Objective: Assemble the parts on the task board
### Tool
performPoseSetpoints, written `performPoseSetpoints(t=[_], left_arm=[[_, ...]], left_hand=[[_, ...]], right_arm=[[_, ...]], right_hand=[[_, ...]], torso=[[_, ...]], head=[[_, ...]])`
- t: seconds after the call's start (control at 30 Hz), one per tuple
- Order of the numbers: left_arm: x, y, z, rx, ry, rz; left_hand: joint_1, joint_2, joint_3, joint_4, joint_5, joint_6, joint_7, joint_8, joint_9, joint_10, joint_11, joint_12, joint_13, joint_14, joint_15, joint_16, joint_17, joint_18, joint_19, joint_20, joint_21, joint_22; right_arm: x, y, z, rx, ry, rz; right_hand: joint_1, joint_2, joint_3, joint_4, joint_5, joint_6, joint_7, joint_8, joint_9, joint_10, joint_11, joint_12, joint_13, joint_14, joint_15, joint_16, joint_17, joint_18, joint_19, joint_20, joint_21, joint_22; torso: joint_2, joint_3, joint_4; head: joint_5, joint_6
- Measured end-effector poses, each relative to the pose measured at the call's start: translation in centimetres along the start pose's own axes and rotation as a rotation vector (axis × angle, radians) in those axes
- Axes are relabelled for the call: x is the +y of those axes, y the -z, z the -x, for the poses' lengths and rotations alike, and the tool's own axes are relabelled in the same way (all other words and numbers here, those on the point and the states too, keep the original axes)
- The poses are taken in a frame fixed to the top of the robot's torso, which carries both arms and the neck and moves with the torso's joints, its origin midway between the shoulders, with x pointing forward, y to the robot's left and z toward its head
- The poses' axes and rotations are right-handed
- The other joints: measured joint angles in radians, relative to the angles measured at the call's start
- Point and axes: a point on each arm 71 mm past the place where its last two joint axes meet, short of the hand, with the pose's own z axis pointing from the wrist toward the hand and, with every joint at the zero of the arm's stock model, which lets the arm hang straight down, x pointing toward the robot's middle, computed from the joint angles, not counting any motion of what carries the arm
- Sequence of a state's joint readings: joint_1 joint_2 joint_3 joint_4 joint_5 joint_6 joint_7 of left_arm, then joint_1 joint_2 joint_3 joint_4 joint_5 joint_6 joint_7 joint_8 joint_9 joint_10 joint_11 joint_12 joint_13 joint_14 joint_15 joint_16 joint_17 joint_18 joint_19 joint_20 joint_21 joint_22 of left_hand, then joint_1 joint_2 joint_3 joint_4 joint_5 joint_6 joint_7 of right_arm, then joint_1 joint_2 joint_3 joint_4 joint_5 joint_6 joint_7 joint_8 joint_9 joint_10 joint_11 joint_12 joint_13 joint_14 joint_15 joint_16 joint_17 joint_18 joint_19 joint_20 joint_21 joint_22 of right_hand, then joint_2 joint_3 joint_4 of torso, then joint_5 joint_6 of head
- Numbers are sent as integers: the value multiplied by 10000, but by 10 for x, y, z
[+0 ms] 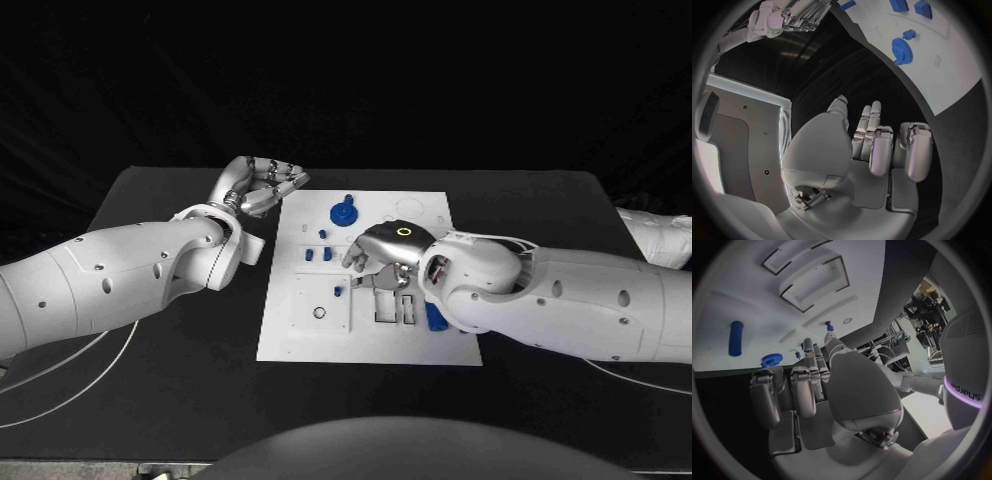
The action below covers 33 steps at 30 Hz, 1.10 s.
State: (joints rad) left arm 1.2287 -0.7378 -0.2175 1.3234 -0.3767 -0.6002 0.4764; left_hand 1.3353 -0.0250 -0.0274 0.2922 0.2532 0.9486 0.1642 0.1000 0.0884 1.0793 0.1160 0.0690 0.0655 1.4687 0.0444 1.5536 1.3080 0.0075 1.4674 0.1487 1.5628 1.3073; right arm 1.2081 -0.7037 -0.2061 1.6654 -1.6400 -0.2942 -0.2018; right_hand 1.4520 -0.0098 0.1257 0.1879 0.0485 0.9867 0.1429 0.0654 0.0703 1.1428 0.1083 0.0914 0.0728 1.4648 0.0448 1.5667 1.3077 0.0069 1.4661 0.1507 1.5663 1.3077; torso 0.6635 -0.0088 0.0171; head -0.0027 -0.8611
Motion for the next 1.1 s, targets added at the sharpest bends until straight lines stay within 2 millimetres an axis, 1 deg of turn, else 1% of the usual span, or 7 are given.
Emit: performPoseSetpoints(t=[0.13, 0.23, 0.3, 0.43, 0.5, 0.67, 1.1], left_arm=[[1, 0, 1, -18, -17, 9], [1, -1, 1, -39, -37, 18], [1, -1, 1, -46, -47, 20], [1, -3, 0, -40, -51, 11], [1, -3, 0, -34, -50, 8], [1, -4, -1, -33, -59, 6], [1, -4, -1, -12, -86, -13]], left_hand=[[0, 0, 0, 0, 0, 0, 0, 0, 0, 0, 0, 0, 0, 0, 0, 0, -1, 0, 0, 0, 0, 0], [0, 0, 0, 0, 0, 0, 0, 0, 0, 0, 0, 0, 0, 0, 0, 0, -1, 0, 0, 0, 0, 0], [0, 0, 0, 0, 0, 0, 0, 0, 0, 0, 0, 0, 0, 0, 0, 0, -1, -1, 0, 0, 0, 0], [0, 0, 0, 0, 0, 0, 0, 0, 0, 0, 0, 0, 0, 0, 0, 0, -2, 0, 0, 0, 0, 0], [0, 0, 0, 0, 0, 0, 0, 0, 0, 0, 0, 0, 0, 0, 0, 0, -2, 0, 0, 0, 0, 0], [0, 0, 0, 0, 0, 0, 0, 0, 0, 0, 0, 0, 0, 0, 0, 0, -2, 0, 0, 0, 0, 0], [39, 39, -28, -28, 0, 0, 0, 0, 0, 0, 0, 0, 0, 0, 0, 0, -3, 0, 0, 0, -35, 0]], right_arm=[[-18, 11, 26, -653, -873, -448], [-36, 22, 46, -1107, -1486, -888], [-44, 28, 54, -1281, -1754, -1100], [-55, 37, 62, -1387, -1991, -1389], [-59, 40, 63, -1312, -1957, -1496], [-64, 41, 58, -777, -1534, -1707], [-71, 31, 32, 825, -142, -2267]], right_hand=[[-71, 69, -42, 42, 0, -20, 128, 0, 11, 1, -2, 0, 1, 0, 0, 0, 0, 0, 0, 0, 0, 0], [-222, 28, -132, 133, 0, -34, 142, 0, 13, 0, -1, 0, 1, 0, 0, 0, -1, 0, 0, 0, 0, -1], [-320, 4, -199, 199, 0, -109, 218, 0, 12, -165, 118, -91, -21, 35, 40, 0, -1, 0, -1, 41, 0, -1], [-320, 4, -238, 204, 0, -393, 500, 0, -12, -974, 356, -274, -108, 14, 279, 0, -1, -1, 0, 237, 0, -1], [-320, 4, -320, 175, 0, -493, 592, 0, -26, -1259, 422, -274, -109, 0, 323, 0, -2, -1, 0, 250, 0, -2], [-320, 4, -360, 136, 0, -650, 522, 0, -25, -1617, 397, -274, -109, 1, 323, 0, -2, 0, 0, 321, 0, -2], [-339, 23, -537, 142, 0, -839, 533, 0, -25, -1847, 381, -274, -108, 1, 322, 0, -3, 0, 0, 321, 0, -3]], torso=[[-7, -2, -3], [-13, -5, -6], [-18, -5, -12], [-24, -5, -9], [-24, -2, -11], [-24, 5, -14], [-12, 4, 1]], head=[[3, 15], [-22, 29], [-40, 35], [-92, 61], [-107, 76], [-140, 102], [-194, 151]])
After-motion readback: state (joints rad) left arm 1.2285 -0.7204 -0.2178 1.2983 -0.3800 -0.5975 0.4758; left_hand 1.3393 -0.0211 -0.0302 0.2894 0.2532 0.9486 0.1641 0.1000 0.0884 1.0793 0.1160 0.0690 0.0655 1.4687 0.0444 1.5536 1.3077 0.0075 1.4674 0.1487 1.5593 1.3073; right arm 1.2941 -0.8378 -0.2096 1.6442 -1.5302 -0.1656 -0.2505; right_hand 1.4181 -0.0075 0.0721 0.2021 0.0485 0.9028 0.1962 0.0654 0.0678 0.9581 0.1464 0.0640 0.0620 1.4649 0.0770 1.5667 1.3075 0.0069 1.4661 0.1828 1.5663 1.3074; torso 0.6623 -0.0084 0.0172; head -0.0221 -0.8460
